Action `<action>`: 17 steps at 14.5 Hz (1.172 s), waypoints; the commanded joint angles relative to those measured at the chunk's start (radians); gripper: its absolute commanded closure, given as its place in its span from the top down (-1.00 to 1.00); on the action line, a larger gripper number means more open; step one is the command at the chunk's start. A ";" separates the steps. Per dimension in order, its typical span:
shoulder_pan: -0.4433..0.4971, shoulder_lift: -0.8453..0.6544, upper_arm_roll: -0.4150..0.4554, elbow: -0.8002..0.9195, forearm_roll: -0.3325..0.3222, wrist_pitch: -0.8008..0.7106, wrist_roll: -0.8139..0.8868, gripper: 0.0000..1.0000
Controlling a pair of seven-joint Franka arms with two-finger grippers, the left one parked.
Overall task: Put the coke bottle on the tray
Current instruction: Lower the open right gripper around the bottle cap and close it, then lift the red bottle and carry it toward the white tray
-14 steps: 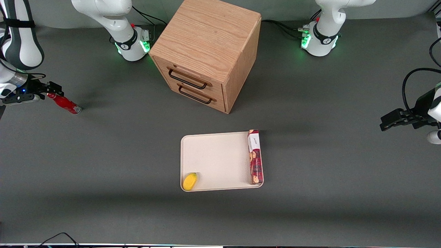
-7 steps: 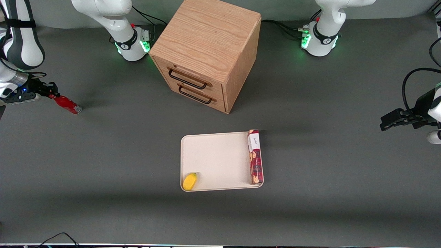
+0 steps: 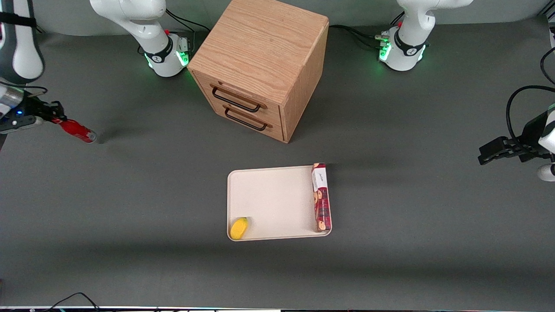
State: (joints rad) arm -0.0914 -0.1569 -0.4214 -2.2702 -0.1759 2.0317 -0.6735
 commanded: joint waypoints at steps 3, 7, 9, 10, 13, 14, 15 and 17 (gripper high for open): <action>0.004 0.017 0.191 0.409 0.090 -0.351 0.037 -1.00; 0.004 0.146 0.445 0.766 0.145 -0.560 0.274 -1.00; 0.006 0.218 0.596 0.877 0.144 -0.605 0.494 -1.00; 0.006 0.253 0.660 0.902 0.139 -0.605 0.612 -1.00; 0.033 0.400 0.830 0.986 0.133 -0.588 0.976 -1.00; 0.039 0.451 0.890 0.997 0.115 -0.552 1.103 -1.00; 0.041 0.488 0.950 0.994 0.070 -0.486 1.205 -1.00; 0.042 0.584 1.050 0.988 -0.031 -0.395 1.372 -1.00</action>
State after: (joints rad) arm -0.0512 0.3086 0.5438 -1.3569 -0.1247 1.5990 0.5358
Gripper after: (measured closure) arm 0.687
